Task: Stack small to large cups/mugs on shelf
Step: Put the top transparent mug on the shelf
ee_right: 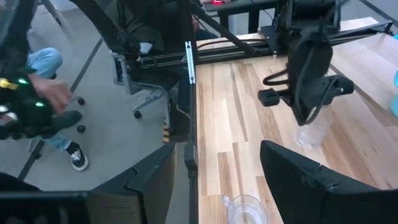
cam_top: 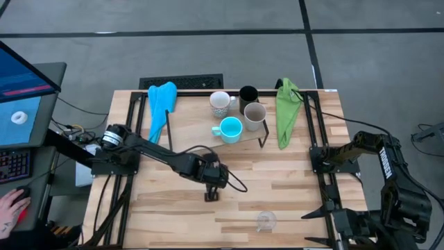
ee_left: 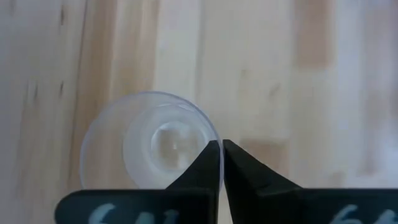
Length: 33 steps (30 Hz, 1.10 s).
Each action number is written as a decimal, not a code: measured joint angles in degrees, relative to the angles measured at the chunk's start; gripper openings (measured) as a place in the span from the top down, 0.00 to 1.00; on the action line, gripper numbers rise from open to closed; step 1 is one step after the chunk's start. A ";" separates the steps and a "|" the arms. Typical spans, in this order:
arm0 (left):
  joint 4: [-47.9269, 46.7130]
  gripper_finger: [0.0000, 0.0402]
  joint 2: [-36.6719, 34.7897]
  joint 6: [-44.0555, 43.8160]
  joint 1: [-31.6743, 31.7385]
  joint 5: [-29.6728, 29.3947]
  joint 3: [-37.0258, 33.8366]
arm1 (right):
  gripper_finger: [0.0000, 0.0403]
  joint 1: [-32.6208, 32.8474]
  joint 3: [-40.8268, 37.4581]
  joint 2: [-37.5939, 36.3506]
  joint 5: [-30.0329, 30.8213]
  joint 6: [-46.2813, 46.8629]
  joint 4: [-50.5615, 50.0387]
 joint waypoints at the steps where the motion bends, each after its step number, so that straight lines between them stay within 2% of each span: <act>1: 0.11 1.00 -0.01 -0.74 -0.56 -0.03 1.54 | 0.37 0.00 0.00 0.00 0.00 -0.05 0.00; 6: -0.37 1.00 -0.07 -5.26 -4.23 -0.56 11.30 | 0.37 0.00 0.00 0.00 0.00 -0.45 -0.02; 12: -0.10 1.00 -0.23 -5.62 -10.37 -3.67 27.69 | 0.37 0.00 0.00 0.00 0.00 -1.53 -0.01; 17: 0.01 1.00 -0.31 -3.13 -16.09 -8.60 40.97 | 0.37 -0.07 0.00 0.00 0.02 -2.98 -0.01; 22: 3.46 1.00 -0.35 5.61 -21.78 -15.38 51.79 | 0.37 -0.39 0.00 0.00 0.06 -5.00 -0.02; 29: 21.84 1.00 -4.66 19.51 -27.87 -14.62 51.22 | 0.37 -1.82 0.00 -0.02 0.13 -6.52 -0.20; 31: 25.92 1.00 -5.44 23.88 -29.38 -11.87 51.22 | 0.37 -2.17 0.00 -0.02 0.13 -6.55 -0.21; 33: 28.97 1.00 -5.90 27.61 -30.42 -6.65 51.22 | 0.37 -2.48 0.00 -0.02 0.11 -6.89 -0.21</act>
